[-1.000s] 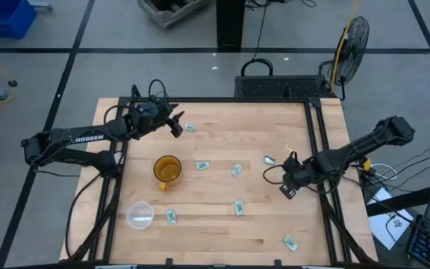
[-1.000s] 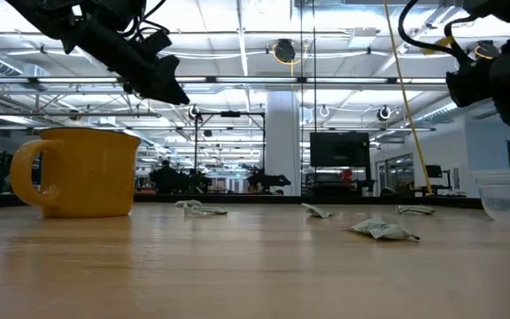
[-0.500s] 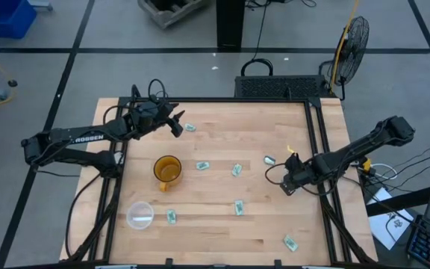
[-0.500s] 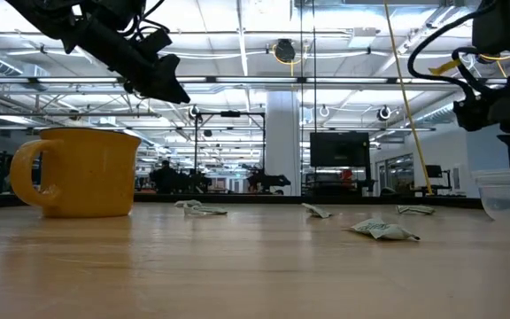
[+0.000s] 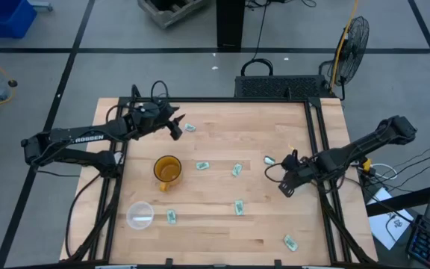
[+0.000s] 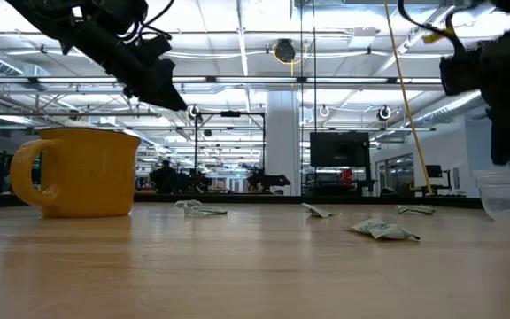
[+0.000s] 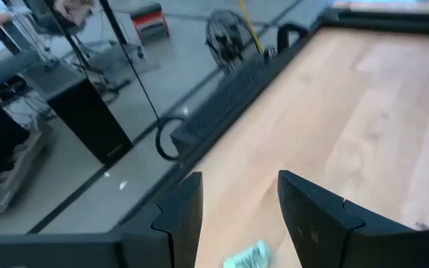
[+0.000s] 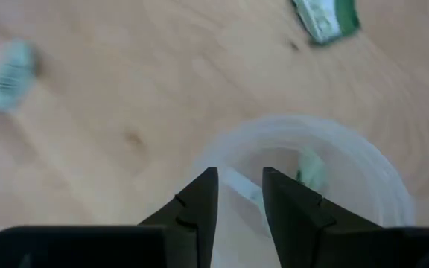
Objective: Pick and place Stevia / Truvia into bins
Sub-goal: Put the stevia packet into the left transparent container
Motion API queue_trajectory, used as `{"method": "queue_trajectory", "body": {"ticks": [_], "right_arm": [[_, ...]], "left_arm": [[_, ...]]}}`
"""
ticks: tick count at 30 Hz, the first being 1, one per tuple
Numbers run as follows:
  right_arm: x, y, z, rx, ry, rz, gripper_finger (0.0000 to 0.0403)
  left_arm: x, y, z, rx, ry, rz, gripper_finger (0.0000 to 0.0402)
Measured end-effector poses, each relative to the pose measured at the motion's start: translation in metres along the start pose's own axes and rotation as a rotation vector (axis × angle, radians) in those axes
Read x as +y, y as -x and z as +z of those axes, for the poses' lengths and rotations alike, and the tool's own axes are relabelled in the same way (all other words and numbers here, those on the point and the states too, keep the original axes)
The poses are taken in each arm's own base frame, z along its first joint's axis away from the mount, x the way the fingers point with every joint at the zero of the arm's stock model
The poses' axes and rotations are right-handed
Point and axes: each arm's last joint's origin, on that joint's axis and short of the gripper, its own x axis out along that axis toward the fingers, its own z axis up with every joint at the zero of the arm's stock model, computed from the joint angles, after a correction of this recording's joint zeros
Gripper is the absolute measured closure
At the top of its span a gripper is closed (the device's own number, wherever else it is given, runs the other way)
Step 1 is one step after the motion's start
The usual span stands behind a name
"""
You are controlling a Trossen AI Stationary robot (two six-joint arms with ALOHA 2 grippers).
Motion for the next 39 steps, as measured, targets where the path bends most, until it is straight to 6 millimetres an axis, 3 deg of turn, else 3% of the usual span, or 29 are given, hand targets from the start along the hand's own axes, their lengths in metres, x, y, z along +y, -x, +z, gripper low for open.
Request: {"method": "queue_trajectory", "body": {"ticks": [6, 14, 19, 28, 33, 39], "right_arm": [[0.01, 0.028, 0.016, -0.213, 0.105, 0.08, 0.0301], [0.023, 0.052, 0.059, -0.804, 0.313, 0.005, 0.0301], [0.031, 0.062, 0.083, -0.989, 0.38, -0.017, 0.0301], [0.024, 0.043, 0.102, -0.971, 0.41, -0.156, 0.0301], [0.016, 0.024, 0.104, -0.918, 0.415, -0.218, 0.0301], [0.005, 0.01, 0.104, -0.892, 0.389, -0.259, 0.0301]], "left_arm": [[0.002, -0.01, -0.011, 0.091, 0.005, -0.092, 0.022], [0.004, -0.058, -0.043, 0.254, 0.025, -0.154, 0.022], [0.001, -0.08, -0.069, 0.369, -0.094, -0.208, 0.022], [-0.004, -0.103, -0.08, 0.315, -0.135, -0.205, 0.022], [-0.008, -0.112, -0.096, 0.383, -0.158, -0.221, 0.022], [-0.009, -0.12, -0.1, 0.36, -0.158, -0.216, 0.022]]}}
